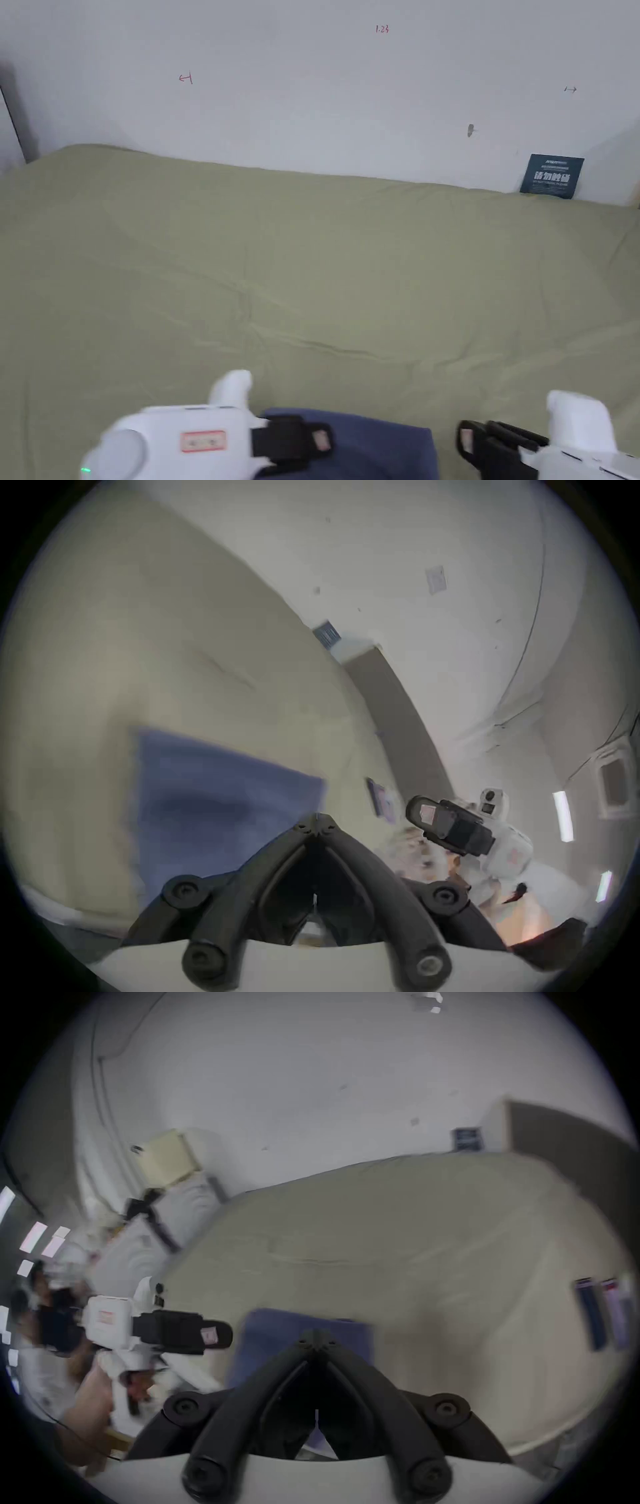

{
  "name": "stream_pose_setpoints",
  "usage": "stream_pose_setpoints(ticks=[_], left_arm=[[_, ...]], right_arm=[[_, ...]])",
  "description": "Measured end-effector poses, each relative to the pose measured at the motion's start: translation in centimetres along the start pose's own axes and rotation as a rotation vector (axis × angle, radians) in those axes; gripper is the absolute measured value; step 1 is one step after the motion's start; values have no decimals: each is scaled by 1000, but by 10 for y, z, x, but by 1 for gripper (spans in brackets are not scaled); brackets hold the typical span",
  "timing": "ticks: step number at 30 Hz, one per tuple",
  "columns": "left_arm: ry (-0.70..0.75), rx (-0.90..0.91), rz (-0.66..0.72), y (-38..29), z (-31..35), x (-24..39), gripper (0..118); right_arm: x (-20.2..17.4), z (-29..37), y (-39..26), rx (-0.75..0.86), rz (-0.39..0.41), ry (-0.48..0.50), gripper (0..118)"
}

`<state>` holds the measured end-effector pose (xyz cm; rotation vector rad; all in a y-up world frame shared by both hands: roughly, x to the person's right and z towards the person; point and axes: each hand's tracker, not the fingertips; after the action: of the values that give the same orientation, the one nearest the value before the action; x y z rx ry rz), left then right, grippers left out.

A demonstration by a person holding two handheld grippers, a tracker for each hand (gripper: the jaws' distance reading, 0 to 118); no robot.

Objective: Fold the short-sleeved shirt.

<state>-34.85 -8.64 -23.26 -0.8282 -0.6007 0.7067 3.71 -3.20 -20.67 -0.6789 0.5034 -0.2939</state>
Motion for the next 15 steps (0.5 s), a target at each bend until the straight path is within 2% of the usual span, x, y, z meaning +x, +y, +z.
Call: stream_pose_setpoints(ticks=[1,2,4,5,7,8,10,12,13,14,15], left_arm=[[48,25,-17,6,21,-11,0],[87,30,2,11,35,-22,0],[117,44,62,11,61,-43,0],[134,61,86,8,69,-52,0],[146,75,154,2,74,-67,0],[136,76,182,-2,75,-74,0],[122,53,220,-10,72,-83,0],[105,30,238,-15,65,-91,0],[106,15,244,-16,61,-94,0],[106,6,249,-16,58,-95,7],[94,-5,249,-16,53,-99,21]], right_arm=[[4,-16,1,-20,-47,121,1],[9,-34,1,-54,-79,252,1],[23,-76,-8,-93,-193,500,1],[29,-100,-17,-135,-241,594,1],[44,-140,-35,-237,-361,689,1],[50,-155,-44,-296,-408,613,1],[67,-179,-64,-406,-453,506,0],[84,-190,-84,-479,-430,468,0],[93,-191,-90,-443,-451,590,0],[99,-189,-87,-358,-494,623,0],[98,-187,-87,-397,-486,603,0]])
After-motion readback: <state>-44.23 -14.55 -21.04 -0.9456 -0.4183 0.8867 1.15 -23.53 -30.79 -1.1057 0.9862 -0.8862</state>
